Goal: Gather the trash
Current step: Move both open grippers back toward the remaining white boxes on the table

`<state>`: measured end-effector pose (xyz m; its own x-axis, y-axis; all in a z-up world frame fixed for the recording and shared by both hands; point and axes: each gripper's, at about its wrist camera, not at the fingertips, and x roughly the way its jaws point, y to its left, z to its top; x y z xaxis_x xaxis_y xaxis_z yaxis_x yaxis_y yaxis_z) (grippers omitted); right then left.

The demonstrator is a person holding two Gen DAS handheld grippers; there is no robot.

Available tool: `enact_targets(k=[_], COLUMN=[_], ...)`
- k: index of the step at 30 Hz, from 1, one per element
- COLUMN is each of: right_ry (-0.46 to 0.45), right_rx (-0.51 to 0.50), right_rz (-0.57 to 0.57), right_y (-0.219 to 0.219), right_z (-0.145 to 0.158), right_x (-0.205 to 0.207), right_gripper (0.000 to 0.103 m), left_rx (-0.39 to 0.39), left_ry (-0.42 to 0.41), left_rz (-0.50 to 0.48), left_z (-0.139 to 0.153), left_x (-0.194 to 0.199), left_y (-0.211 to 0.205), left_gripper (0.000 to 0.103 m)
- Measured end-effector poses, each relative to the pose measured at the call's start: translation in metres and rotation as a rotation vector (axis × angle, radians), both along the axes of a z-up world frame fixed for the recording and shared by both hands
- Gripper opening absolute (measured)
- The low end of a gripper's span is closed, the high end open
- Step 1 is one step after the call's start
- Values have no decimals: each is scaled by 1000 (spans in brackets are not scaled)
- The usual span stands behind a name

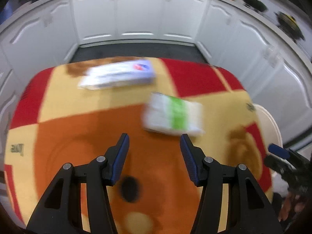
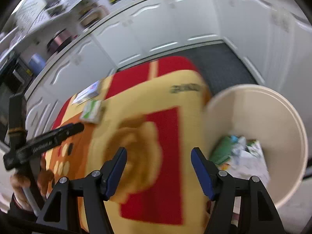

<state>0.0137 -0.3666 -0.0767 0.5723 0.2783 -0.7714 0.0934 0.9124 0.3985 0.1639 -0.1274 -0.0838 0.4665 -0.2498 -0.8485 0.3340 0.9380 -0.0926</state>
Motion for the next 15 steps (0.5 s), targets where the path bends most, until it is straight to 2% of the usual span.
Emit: enact_targets(k=[4,6,8,10,12,15], right_ry=[-27,-39,-48,-60,-75,-82], right_rx=[-35,-63,-109,-137,-162,-206], right_rz=[125,201,271,331,401,499], right_y=[38,56,75,89,102,117], right_z=[5,7,7,7,7,5], right_x=[31,46,64,80,96,119], right_gripper=[74,76,79,79,79,85], left_rx=[-15,-45,-77,-98,-118,-79], left_ry=[-4,-1,12,32,63,67], left_rz=[58,78,79,56,2,-71], left_z=[5,8,12,12,10,6], left_x=[37,54,73,89,111,131], left_y=[34,43,49,52,51,48], left_gripper=[54,61,64,73,73,73])
